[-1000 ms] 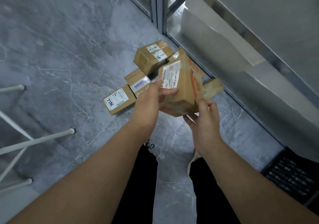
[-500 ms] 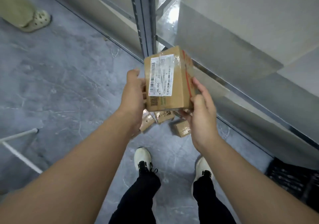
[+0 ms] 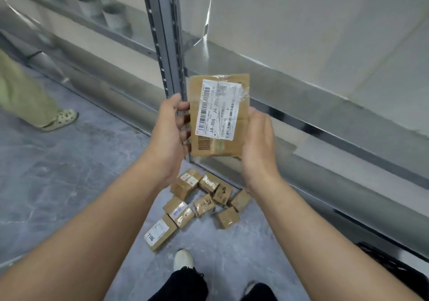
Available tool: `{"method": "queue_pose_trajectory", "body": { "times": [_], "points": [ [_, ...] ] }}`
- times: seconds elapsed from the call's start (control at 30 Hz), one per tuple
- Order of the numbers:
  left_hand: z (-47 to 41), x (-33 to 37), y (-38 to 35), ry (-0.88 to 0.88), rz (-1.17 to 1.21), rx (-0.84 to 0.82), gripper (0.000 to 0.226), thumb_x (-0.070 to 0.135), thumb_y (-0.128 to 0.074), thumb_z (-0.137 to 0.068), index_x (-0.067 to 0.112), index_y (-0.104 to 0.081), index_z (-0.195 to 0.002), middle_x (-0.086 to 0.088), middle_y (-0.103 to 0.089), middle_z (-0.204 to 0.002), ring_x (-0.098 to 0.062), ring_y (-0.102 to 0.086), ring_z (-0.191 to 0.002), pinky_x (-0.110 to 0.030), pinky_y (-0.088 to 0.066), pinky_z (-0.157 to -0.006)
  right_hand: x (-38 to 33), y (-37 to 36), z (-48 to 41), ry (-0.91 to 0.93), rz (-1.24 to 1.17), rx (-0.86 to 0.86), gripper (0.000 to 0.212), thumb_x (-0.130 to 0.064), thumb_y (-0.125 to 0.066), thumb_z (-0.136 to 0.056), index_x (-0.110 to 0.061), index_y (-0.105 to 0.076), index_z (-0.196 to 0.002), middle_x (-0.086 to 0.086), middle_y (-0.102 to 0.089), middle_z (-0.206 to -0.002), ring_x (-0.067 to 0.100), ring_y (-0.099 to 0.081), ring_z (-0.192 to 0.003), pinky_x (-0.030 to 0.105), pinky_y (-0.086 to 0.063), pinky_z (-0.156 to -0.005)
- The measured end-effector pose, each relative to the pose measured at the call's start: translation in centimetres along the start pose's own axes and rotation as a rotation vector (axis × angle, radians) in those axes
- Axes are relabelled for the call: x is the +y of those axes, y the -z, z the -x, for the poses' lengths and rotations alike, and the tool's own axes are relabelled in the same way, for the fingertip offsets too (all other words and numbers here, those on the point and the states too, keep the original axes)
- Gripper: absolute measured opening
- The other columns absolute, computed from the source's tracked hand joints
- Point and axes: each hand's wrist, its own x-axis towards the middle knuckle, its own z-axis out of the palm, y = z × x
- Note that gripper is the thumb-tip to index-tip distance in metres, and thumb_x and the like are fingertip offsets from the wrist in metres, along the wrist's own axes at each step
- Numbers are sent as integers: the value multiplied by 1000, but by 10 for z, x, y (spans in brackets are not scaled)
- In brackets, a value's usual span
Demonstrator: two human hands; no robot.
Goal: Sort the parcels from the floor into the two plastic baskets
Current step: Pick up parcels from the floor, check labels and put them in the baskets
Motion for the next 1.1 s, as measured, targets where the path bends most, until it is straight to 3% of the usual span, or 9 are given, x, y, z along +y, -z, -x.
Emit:
{"method": "queue_pose_trajectory", "body": {
  "times": [0.1, 0.23, 0.37, 0.47, 0.6, 0.8, 0.9, 1.1],
  "points": [
    [38, 49, -26, -109, -12, -63, 42, 49, -30, -107, 22, -60, -96, 4, -75, -87, -11, -68, -79, -37, -50, -77, -61, 24, 25, 70, -16, -5, 41, -54, -38, -111, -22, -61, -122, -16, -70, -98, -13, -64, -83, 22, -50, -78],
    [93, 107, -67, -239, -16, -118, 42, 51, -32, -105, 22, -62, -99, 2, -75, -95, -15, -66, -88, -35, -51, -76, -133, 60, 64, 203, -88, -15, 64, -71, -38, -89, -30, -55, -134, -11, -75, -114, 7, -72, -107, 48, -59, -101],
    [152, 157, -113, -378, -45, -213, 46, 52, -29, -106, 25, -65, -104, 0, -78, -107, -21, -70, -108, -46, -53, -96, -198, 105, 97, 358, -99, 54, 69, -74, -40, -87, -29, -58, -136, -11, -76, -117, 9, -72, -109, 52, -57, -105],
    [195, 190, -140, -497, -78, -255, 48, 54, -28, -106, 28, -67, -101, 2, -78, -106, -21, -70, -108, -47, -53, -96, -238, 137, 120, 431, -120, 54, 71, -80, -42, -78, -34, -61, -128, -9, -79, -117, 15, -73, -113, 55, -56, -106],
    [244, 224, -170, -640, -114, -320, 56, 52, -23, -108, 40, -74, -89, 4, -78, -101, -19, -70, -102, -41, -53, -86, -287, 176, 152, 535, -146, 45, 81, -80, -44, -76, -33, -63, -138, -6, -80, -119, 20, -75, -115, 55, -57, -105],
    [296, 257, -209, -762, -133, -431, 57, 47, -18, -109, 42, -73, -93, 12, -78, -97, -2, -72, -87, -20, -57, -65, -335, 226, 194, 653, -127, 60, 82, -78, -41, -74, -27, -67, -133, -4, -82, -115, 18, -78, -107, 56, -62, -98],
    [312, 269, -225, -774, -132, -485, 64, 49, -18, -109, 47, -77, -83, 13, -78, -92, -2, -73, -82, -22, -56, -65, -350, 246, 205, 683, -106, 120, 80, -78, -41, -76, -27, -69, -131, -5, -82, -113, 17, -78, -107, 55, -62, -98],
    [325, 282, -251, -757, -104, -564, 54, 54, -20, -108, 43, -72, -98, 14, -76, -92, -5, -71, -87, -35, -51, -80, -375, 272, 224, 710, -75, 240, 80, -79, -39, -75, -28, -69, -129, -6, -81, -114, 17, -76, -110, 53, -62, -98]
  ]
}}
